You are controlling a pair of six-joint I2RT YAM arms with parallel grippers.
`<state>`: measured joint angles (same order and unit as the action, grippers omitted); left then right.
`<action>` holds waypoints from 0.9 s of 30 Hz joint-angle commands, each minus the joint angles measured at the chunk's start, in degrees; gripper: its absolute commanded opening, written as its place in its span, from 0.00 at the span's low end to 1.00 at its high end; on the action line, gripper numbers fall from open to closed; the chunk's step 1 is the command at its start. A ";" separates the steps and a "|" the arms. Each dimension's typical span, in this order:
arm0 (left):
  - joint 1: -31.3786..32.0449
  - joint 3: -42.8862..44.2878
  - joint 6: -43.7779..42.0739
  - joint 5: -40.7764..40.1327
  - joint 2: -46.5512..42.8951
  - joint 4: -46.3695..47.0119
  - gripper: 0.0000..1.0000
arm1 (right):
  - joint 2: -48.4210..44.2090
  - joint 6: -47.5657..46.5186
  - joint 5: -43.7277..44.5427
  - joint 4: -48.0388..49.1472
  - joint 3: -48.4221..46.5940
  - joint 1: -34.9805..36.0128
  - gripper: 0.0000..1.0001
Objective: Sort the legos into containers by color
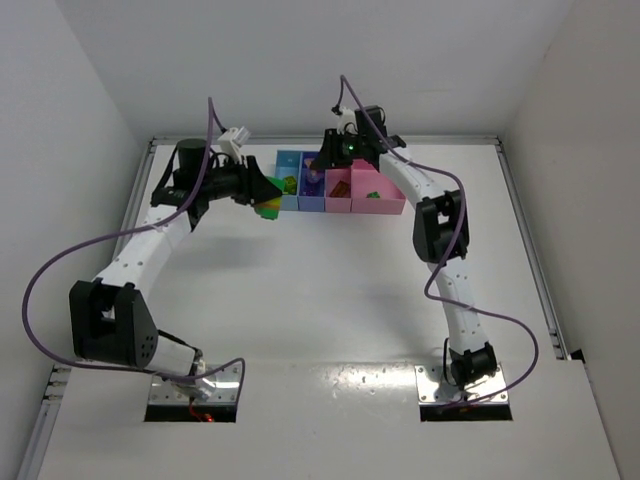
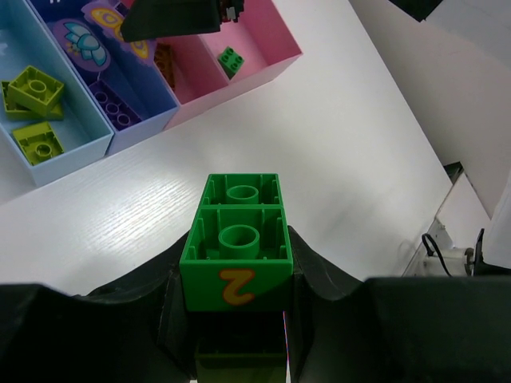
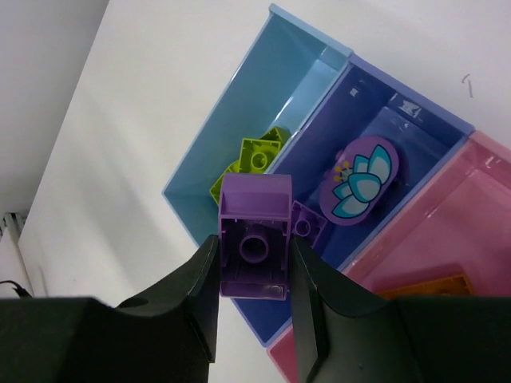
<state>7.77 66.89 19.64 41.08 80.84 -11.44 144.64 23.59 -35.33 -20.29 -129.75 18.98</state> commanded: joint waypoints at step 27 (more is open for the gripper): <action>7.87 11.06 -18.58 40.57 16.28 -11.32 0.10 | -37.83 -10.47 -43.51 0.44 35.17 -10.11 0.83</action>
<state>14.28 74.46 3.40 75.09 97.21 -22.96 112.16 19.07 -72.36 -20.58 -99.24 5.30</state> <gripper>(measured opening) 0.417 0.831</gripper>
